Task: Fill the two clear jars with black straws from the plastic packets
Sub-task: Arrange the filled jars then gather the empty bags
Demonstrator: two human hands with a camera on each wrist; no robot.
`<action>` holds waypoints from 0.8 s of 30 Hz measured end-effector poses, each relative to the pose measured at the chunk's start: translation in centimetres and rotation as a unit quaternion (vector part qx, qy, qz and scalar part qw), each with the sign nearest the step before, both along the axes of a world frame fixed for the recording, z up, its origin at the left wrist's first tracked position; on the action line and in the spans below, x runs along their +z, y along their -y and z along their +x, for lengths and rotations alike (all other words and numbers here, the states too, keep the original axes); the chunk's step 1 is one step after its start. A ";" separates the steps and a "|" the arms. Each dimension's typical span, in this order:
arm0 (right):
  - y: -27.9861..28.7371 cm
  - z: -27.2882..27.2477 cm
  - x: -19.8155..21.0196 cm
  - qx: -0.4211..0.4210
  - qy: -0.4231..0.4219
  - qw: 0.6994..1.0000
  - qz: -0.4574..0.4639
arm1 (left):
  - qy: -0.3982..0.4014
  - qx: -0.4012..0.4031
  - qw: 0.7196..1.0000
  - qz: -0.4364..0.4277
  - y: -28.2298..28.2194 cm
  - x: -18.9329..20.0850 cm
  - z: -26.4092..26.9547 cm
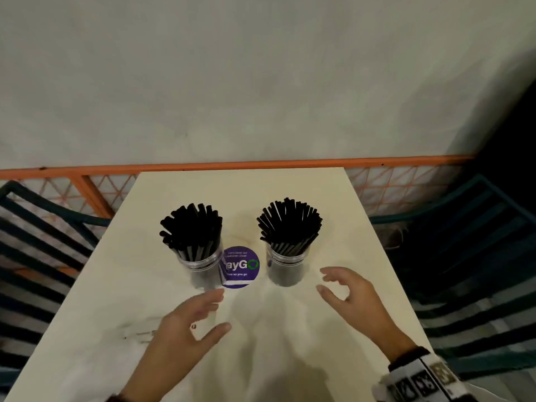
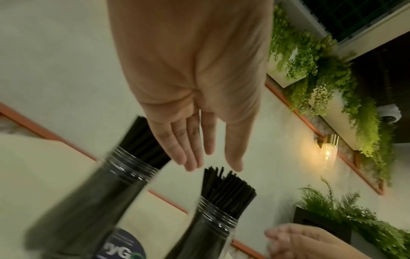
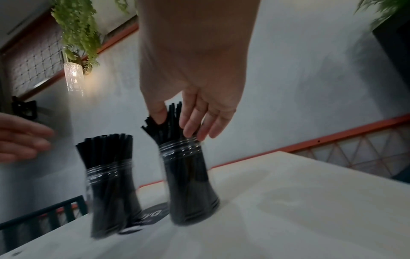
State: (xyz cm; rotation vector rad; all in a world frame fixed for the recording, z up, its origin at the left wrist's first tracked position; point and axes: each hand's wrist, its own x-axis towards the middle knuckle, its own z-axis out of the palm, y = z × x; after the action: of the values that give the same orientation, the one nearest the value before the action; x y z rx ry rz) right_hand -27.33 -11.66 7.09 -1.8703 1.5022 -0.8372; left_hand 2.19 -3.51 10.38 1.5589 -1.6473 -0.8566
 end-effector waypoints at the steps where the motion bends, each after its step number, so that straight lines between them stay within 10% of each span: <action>1: 1.0 -0.5 0.3 0.011 -0.004 1.000 0.017 | -0.021 0.005 1.000 0.002 1.4 0.0 -1.5; 8: 7.1 0.7 1.0 0.092 0.030 0.993 0.063 | -0.118 -0.006 0.976 0.182 10.1 -2.7 -7.9; 24: 12.1 4.3 -0.9 0.152 0.154 0.967 0.134 | -0.191 -0.091 0.974 0.074 18.4 -2.3 -9.4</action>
State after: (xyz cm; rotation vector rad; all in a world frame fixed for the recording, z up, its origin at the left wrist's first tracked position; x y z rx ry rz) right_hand -23.02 -23.80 6.16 -1.6282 1.0468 -0.7017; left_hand -7.22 -21.95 8.07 1.2495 -1.4834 -1.3143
